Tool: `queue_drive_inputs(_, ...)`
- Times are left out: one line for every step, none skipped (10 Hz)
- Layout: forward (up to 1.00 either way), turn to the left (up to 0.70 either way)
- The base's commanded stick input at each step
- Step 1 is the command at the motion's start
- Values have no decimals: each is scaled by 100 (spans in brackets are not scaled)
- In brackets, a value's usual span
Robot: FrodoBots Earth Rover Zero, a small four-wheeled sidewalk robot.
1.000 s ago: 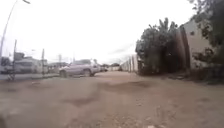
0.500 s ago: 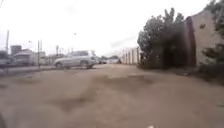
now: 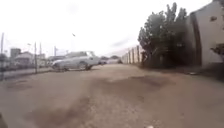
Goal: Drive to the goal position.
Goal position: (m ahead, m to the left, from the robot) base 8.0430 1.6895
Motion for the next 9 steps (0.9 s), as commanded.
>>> queue_drive_inputs(85,1)
queue_drive_inputs(85,1)
queue_drive_inputs(85,1)
queue_drive_inputs(85,1)
queue_drive_inputs(85,1)
queue_drive_inputs(85,1)
queue_drive_inputs(85,1)
queue_drive_inputs(85,1)
queue_drive_inputs(85,1)
